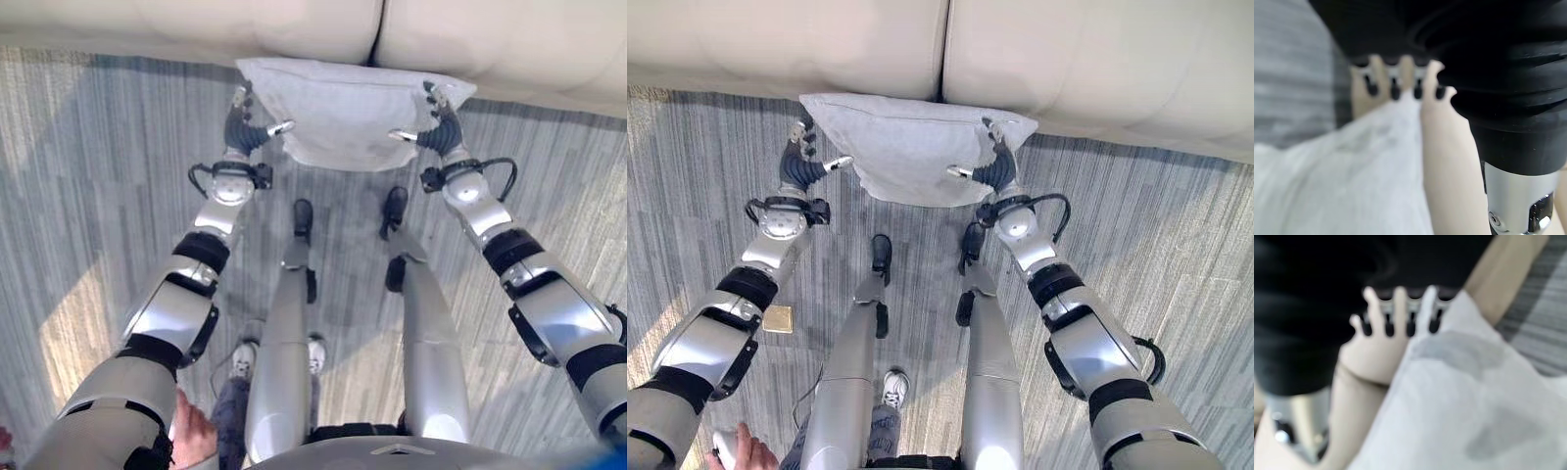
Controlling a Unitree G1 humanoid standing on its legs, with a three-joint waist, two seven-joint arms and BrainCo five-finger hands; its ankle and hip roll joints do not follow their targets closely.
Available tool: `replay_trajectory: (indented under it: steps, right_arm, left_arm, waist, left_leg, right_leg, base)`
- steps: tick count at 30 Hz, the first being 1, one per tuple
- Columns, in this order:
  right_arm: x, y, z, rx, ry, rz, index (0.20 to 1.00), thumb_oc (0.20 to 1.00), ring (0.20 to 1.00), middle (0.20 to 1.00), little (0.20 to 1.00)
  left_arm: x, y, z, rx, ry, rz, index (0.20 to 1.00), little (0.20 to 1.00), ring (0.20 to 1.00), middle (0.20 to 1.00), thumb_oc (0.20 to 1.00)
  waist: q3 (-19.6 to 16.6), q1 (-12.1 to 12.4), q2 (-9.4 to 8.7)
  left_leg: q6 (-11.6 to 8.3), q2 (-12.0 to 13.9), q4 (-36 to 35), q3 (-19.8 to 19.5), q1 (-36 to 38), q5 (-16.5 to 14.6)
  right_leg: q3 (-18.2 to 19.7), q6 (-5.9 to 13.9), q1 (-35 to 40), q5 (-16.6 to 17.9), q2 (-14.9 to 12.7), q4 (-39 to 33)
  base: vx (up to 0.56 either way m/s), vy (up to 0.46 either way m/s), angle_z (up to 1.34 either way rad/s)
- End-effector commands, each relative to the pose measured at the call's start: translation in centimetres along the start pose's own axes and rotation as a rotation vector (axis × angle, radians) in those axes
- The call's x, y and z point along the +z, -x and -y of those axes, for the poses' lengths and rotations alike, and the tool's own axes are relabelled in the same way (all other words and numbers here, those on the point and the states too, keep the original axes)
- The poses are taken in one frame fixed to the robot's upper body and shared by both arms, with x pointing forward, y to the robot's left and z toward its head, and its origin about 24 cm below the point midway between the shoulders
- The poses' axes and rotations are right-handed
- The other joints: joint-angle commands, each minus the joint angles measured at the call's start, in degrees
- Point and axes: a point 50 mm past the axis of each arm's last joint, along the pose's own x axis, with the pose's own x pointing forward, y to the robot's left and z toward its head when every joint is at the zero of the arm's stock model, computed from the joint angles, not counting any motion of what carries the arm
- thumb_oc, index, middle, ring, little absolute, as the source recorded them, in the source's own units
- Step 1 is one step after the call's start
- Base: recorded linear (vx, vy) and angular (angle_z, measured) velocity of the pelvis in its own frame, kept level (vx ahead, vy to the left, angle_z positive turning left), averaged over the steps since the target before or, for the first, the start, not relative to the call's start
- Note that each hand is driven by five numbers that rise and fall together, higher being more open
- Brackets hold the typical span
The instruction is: Pick up all the scattered cushions and arrange them neatly on the sofa.
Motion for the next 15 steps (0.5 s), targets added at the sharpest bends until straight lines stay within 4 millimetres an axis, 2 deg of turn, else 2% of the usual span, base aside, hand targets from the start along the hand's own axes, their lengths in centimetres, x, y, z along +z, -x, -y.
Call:
replay_trajectory:
  steps: [1,3,6,10,15]
  right_arm:
    - [-1.8,2.5,-1.2,-0.008,0.018,0.007,1.000,1.000,1.000,1.000,1.000]
    - [-2.1,2.9,-1.2,-0.017,0.020,0.004,1.000,1.000,1.000,1.000,1.000]
    - [-3.7,4.1,-0.3,-0.058,0.047,-0.039,1.000,1.000,1.000,1.000,1.000]
    - [-4.7,4.3,0.5,-0.070,0.054,-0.081,1.000,1.000,1.000,1.000,1.000]
    - [-5.7,4.8,0.5,-0.054,0.049,-0.127,1.000,1.000,1.000,1.000,1.000]
  left_arm:
    - [-2.4,1.7,-3.3,0.135,0.024,-0.039,1.000,1.000,1.000,1.000,1.000]
    - [-2.7,1.9,-3.5,0.147,0.021,-0.050,1.000,1.000,1.000,1.000,1.000]
    - [-3.6,2.5,-4.0,0.177,0.016,-0.078,1.000,1.000,1.000,1.000,1.000]
    - [-3.4,2.2,-5.5,0.215,-0.011,-0.081,1.000,1.000,1.000,1.000,1.000]
    - [-3.5,2.1,-5.7,0.204,-0.025,-0.096,1.000,1.000,1.000,1.000,1.000]
  waist:
    - [-6.8,-0.6,0.95]
    - [-7.2,-0.8,0.93]
    - [-8.6,-1.0,1.09]
    - [-9.0,-1.3,1.38]
    - [-8.9,-1.7,1.64]
  left_leg:
    - [-0.07,3.4,0.3,4.0,-5.9,-1.1]
    - [0.13,3.3,0.5,3.8,-6.4,-1.1]
    - [0.46,3.1,0.0,3.8,-7.1,-1.3]
    - [0.72,3.1,0.2,4.1,-8.3,-1.5]
    - [0.91,3.2,1.1,4.1,-10.5,-1.3]
  right_leg:
    - [4.8,7.67,-2.5,-7.1,-0.2,4.6]
    - [5.0,7.63,-3.1,-7.2,0.0,4.9]
    - [5.0,7.49,-4.4,-7.4,0.1,5.0]
    - [5.6,7.65,-5.9,-6.9,0.2,5.0]
    - [5.9,7.83,-7.9,-6.6,0.0,5.6]
  base:
    - [0.03,-0.001,-0.03]
    - [0.02,0.007,-0.04]
    - [0.01,0.013,-0.03]
    - [-0.02,0.020,-0.11]
    - [-0.01,0.011,-0.04]
